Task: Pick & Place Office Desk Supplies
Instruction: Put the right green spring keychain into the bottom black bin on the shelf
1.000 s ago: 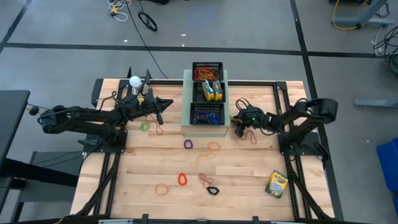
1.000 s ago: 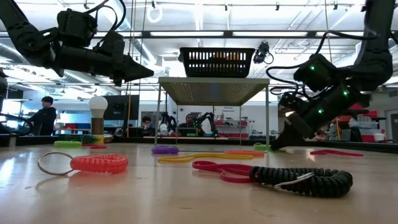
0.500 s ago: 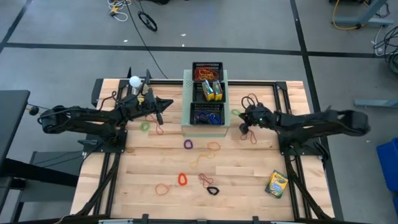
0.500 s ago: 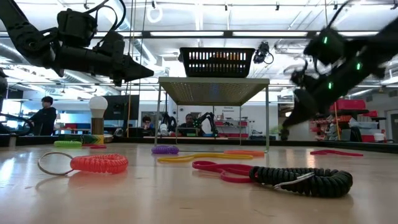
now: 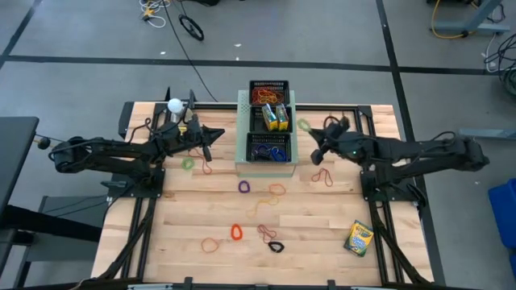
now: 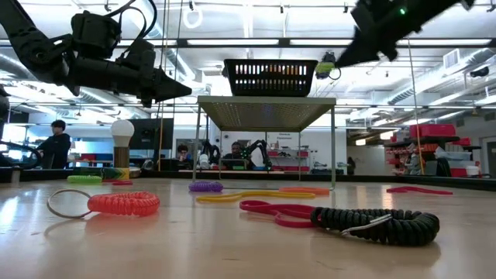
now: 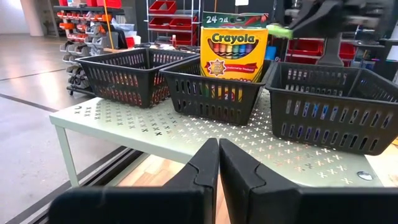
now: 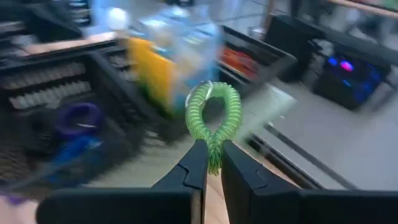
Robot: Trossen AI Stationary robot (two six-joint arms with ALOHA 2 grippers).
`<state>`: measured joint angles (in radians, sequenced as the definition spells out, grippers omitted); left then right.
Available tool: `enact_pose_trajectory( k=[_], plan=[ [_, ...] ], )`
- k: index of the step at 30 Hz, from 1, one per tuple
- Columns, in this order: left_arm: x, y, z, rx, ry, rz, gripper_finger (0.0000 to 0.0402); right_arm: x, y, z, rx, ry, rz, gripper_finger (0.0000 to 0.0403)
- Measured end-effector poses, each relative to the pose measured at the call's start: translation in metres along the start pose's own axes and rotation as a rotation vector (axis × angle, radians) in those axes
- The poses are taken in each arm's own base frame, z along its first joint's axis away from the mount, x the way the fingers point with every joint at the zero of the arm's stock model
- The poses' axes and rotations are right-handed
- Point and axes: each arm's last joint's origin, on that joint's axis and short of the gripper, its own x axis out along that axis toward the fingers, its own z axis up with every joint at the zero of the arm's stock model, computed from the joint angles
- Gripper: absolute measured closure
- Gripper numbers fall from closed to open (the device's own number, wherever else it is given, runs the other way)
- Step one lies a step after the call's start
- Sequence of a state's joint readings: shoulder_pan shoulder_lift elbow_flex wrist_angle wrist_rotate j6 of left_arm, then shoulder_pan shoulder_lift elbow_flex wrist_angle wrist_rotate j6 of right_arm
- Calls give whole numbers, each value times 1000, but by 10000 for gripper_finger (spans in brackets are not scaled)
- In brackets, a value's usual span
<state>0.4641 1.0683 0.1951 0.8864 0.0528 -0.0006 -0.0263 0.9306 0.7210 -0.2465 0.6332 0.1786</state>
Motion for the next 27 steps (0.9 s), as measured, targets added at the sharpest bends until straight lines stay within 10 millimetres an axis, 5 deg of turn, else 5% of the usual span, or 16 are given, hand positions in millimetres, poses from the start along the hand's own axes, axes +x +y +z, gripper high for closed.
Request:
enact_pose_trajectory(
  k=[12,19,27],
  plan=[
    [0,0,0,0,0,0,379,50,69,39,-214,105,243,369],
    [0,0,0,0,0,1,379,72,74,43,-249,171,235,346],
    [0,0,0,0,0,1,379,68,72,46,-240,161,256,263]
  ],
)
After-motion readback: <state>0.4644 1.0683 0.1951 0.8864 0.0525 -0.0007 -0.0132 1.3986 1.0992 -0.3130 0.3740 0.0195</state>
